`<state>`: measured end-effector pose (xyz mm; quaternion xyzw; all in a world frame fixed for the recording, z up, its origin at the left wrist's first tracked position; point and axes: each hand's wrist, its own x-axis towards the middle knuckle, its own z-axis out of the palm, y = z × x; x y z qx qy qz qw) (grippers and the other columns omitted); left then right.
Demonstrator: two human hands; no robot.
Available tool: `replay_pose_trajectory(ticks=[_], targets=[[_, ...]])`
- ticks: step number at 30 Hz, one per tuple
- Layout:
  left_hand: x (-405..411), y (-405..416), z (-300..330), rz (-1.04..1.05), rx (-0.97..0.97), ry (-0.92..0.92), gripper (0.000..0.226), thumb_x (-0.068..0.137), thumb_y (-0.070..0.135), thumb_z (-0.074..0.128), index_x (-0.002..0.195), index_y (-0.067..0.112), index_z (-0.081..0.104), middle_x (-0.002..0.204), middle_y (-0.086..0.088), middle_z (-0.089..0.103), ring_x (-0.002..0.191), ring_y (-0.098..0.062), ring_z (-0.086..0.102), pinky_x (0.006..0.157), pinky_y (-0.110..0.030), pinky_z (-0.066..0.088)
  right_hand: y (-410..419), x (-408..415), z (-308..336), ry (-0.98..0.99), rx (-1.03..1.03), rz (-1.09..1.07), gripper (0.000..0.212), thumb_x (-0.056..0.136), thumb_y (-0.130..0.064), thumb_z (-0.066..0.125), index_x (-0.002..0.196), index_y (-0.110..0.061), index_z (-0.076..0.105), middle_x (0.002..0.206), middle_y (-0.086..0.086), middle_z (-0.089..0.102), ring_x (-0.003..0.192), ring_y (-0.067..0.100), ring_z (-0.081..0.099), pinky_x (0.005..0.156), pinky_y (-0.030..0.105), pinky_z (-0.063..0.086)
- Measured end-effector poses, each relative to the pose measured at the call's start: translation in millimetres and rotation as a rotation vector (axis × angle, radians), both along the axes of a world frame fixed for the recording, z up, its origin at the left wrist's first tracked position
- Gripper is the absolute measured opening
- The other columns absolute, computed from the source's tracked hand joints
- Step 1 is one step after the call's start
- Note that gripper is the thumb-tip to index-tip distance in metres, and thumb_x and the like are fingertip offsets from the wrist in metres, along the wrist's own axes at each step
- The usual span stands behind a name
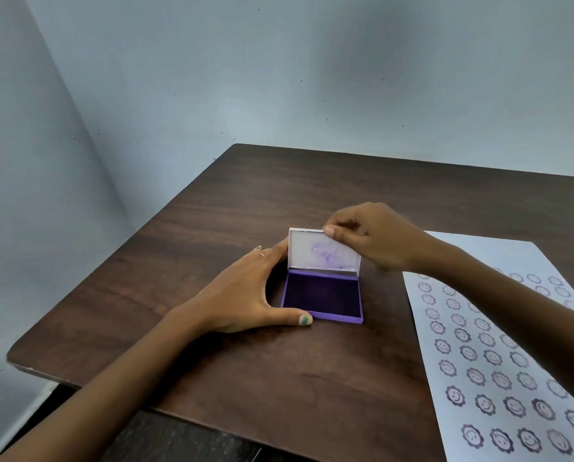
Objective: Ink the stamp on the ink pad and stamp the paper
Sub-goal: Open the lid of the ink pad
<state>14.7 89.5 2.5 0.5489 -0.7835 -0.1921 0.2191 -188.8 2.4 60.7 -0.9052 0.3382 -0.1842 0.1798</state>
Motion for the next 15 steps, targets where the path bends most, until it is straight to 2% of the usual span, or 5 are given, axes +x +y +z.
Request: replay_pose_trajectory(ticks=[2, 4, 8, 12, 15], targets=[[0.7, -0.3, -0.4, 0.008, 0.013, 0.009, 0.108, 0.063, 0.075, 0.064, 0.144, 0.050, -0.003, 0.141, 0.026, 0.042, 0.122, 0.009, 0.038, 0.108, -0.026, 0.028, -5.3, 3.3, -5.4, -0.010, -0.055, -0.020, 0.024, 0.092, -0.027, 0.050, 0.096, -0.011, 0.066, 0.095, 0.007, 0.071, 0.081, 0.018, 0.061, 0.072, 0.035, 0.050], [2.0, -1.1, -1.6, 0.010, 0.027, 0.000, 0.114, 0.063, 0.076, 0.063, 0.145, 0.046, -0.011, 0.148, 0.023, 0.035, 0.128, 0.010, 0.030, 0.111, -0.026, 0.024, -11.1, 5.7, -10.9, 0.016, -0.142, -0.035, 0.023, 0.091, -0.027, 0.051, 0.094, -0.011, 0.066, 0.094, 0.005, 0.069, 0.079, 0.014, 0.055, 0.067, 0.030, 0.044], [2.9, -0.6, -2.1, 0.014, 0.044, 0.003, 0.118, 0.061, 0.076, 0.063, 0.143, 0.046, -0.016, 0.152, 0.026, 0.025, 0.126, 0.022, 0.018, 0.113, -0.023, 0.016, -19.0, 7.3, -20.1, 0.064, -0.293, -0.065, 0.022, 0.091, -0.028, 0.050, 0.093, -0.013, 0.066, 0.090, 0.004, 0.068, 0.078, 0.012, 0.047, 0.067, 0.029, 0.033], [1.1, 0.8, -0.2, 0.026, 0.025, 0.028, 0.109, 0.060, 0.073, 0.068, 0.144, 0.050, 0.003, 0.150, 0.026, 0.029, 0.131, 0.011, 0.029, 0.113, -0.027, 0.024, -24.3, 7.4, -25.9, 0.151, -0.373, -0.091, 0.023, 0.091, -0.030, 0.049, 0.094, -0.014, 0.066, 0.092, 0.003, 0.066, 0.081, 0.013, 0.045, 0.071, 0.030, 0.028], [0.7, 2.3, 0.6, 0.039, 0.000, 0.004, 0.092, 0.059, 0.071, 0.070, 0.136, 0.046, 0.025, 0.141, 0.024, 0.039, 0.123, 0.006, 0.039, 0.110, -0.027, 0.030, -27.4, 7.8, -28.5, 0.209, -0.393, -0.087, 0.024, 0.091, -0.030, 0.048, 0.094, -0.015, 0.066, 0.095, 0.003, 0.066, 0.082, 0.013, 0.041, 0.073, 0.032, 0.027]])
